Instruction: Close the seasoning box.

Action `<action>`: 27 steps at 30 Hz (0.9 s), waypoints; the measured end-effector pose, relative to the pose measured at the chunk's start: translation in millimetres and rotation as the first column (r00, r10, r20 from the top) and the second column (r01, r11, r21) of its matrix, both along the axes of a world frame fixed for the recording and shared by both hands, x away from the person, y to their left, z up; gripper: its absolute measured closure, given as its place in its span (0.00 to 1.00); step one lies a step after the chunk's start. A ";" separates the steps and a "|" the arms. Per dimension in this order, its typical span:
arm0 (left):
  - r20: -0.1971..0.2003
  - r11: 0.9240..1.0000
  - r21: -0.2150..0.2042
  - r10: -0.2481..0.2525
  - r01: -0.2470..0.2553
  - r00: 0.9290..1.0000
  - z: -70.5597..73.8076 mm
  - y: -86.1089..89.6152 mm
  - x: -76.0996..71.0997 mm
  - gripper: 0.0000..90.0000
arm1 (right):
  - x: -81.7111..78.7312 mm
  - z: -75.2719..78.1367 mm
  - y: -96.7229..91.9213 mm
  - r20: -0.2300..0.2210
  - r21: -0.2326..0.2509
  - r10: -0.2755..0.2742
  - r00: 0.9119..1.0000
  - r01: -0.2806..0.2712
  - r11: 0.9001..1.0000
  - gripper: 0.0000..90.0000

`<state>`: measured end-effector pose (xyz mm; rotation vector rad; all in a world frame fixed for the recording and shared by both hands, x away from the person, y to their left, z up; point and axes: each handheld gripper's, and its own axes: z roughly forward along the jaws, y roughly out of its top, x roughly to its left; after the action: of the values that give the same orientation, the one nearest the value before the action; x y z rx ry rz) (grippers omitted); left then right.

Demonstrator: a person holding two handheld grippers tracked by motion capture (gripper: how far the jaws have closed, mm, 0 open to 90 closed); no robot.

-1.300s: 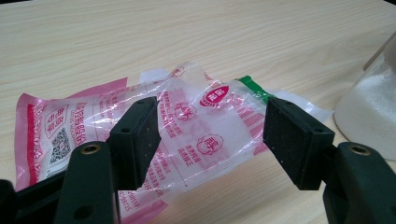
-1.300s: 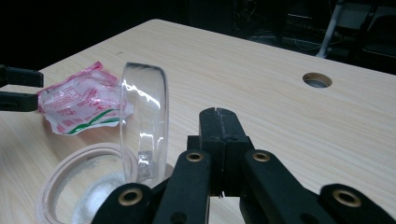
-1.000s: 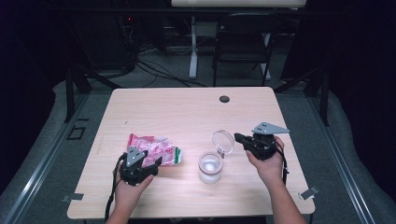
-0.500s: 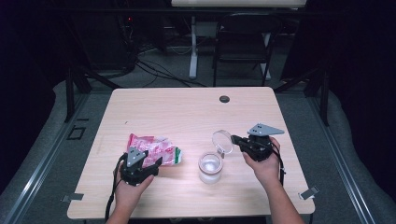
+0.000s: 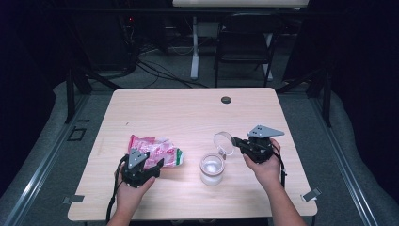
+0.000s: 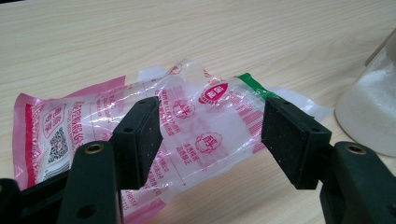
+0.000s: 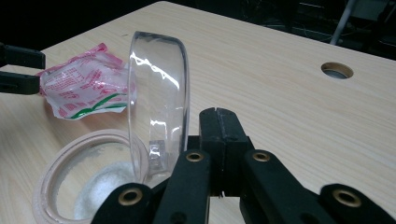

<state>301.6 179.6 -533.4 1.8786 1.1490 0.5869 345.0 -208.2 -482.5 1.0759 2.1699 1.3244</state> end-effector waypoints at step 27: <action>-0.004 1.000 -0.003 0.015 -0.015 1.000 -1.2 2.6 2.3 0.42 | -5.9 -5.9 22.7 0.001 -0.036 0.076 0.997 -0.076 0.996 1.00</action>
<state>303.9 182.2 -534.7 1.8708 1.1670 0.5895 339.1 -185.5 -488.4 0.9868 2.2445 1.3124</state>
